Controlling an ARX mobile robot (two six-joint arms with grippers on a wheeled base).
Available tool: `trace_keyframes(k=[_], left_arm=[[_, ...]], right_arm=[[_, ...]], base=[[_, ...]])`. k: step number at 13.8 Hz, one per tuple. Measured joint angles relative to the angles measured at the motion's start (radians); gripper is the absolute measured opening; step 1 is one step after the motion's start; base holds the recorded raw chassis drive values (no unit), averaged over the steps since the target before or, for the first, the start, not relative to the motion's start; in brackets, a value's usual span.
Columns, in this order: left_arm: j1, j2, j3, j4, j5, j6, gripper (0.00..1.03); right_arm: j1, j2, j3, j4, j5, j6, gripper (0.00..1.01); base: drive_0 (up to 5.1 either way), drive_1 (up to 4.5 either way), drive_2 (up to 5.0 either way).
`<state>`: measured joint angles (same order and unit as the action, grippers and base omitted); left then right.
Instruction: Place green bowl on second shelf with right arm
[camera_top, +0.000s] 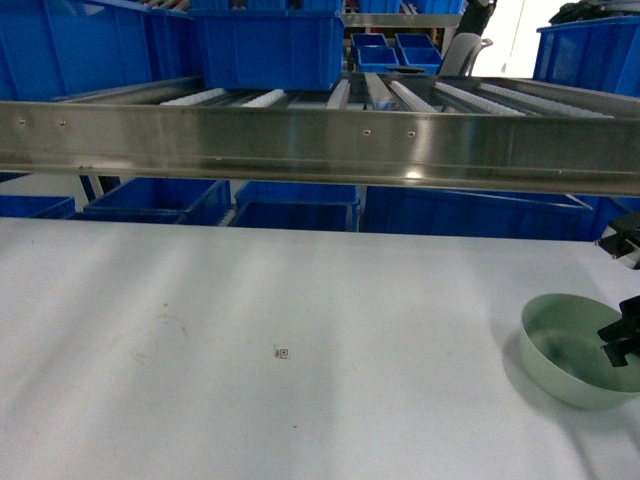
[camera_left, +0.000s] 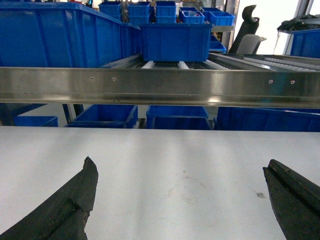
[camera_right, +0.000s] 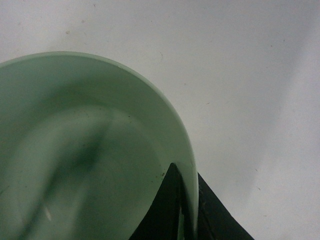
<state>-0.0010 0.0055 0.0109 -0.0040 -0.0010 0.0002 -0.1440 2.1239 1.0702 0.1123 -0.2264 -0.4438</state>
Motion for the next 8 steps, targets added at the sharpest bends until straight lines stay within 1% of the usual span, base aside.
trace_keyframes(k=[1,2,6,7,8], left_arm=[[0.000,0.000,0.000,0.000,0.000,0.000,0.98],[0.000,0.000,0.000,0.000,0.000,0.000,0.98],[0.000,0.000,0.000,0.000,0.000,0.000,0.98],[0.000,0.000,0.000,0.000,0.000,0.000,0.98],[0.000,0.000,0.000,0.000,0.000,0.000,0.98]], right_arm=[[0.000,-0.012,-0.011,0.005,-0.007,0.010,0.02],[0.000,-0.014,-0.023,0.019,-0.004,0.014,0.02],[-0.001,-0.048,-0.072,0.064,-0.001,0.063,0.02],[-0.001,-0.093,-0.115,0.101,-0.003,0.089,0.02],[-0.001,-0.171,-0.160,0.150,-0.030,0.142,0.02]], base=[[0.0,0.00,0.0],[0.0,0.00,0.0],[0.0,0.00,0.0],[0.0,0.00,0.0],[0.0,0.00,0.0]])
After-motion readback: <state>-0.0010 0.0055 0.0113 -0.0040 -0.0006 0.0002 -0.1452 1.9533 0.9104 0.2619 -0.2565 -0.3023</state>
